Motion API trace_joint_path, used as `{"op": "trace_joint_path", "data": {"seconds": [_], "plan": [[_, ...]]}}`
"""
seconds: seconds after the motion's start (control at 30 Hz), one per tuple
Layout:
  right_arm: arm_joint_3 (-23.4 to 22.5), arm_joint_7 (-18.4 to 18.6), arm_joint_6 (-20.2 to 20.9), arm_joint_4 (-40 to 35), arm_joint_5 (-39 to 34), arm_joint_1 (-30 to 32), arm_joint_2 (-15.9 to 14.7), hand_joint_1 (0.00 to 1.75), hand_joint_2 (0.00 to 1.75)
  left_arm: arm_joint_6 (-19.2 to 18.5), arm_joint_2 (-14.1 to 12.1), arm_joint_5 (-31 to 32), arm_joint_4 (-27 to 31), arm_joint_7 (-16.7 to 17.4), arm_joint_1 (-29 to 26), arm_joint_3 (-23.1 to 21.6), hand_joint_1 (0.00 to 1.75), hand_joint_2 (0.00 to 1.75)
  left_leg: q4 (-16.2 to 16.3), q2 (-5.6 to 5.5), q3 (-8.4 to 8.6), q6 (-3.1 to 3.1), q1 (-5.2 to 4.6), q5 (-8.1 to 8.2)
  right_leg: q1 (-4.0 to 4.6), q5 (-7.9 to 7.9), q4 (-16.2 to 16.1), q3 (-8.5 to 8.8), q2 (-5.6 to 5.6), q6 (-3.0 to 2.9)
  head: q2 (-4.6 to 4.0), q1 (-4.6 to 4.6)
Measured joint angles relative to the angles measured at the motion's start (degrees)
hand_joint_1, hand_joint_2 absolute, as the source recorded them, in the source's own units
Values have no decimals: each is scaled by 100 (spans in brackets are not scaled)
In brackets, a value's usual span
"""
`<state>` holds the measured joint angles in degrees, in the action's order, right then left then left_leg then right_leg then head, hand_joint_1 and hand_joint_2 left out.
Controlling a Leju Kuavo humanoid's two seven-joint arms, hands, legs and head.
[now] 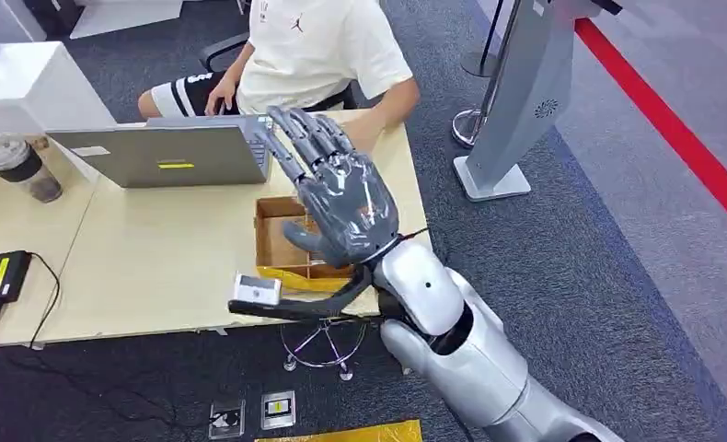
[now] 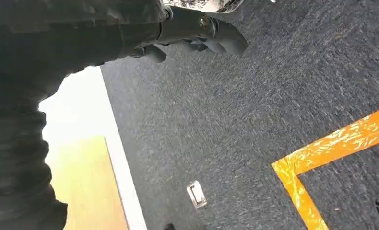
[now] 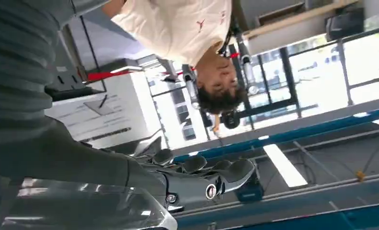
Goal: Pass the card to the sensor for recognition and then transmit it.
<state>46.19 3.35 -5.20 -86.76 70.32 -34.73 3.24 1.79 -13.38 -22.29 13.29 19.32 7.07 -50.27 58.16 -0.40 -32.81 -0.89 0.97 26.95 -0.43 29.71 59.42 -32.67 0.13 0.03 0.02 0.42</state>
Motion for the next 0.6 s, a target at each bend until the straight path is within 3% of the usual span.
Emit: {"op": "trace_joint_path", "data": {"seconds": [0.2, 0.6], "plan": [[434, 48, -28, 78, -64, 74, -132, 0, 175, 44, -17, -29, 0, 0, 3, 44, 0, 175, -1, -1, -2, 0, 0, 0, 1, 0, 0, 1, -1, 0, 0, 0], [921, 90, -402, 1976, -217, -138, 61, 0, 175, 28, -50, 35, 0, -68, 17, 90, 0, 175, -1, -8, -8, 0, 0, -1, 1, 0, 1, 2, -5, 0, 0, 0]]}}
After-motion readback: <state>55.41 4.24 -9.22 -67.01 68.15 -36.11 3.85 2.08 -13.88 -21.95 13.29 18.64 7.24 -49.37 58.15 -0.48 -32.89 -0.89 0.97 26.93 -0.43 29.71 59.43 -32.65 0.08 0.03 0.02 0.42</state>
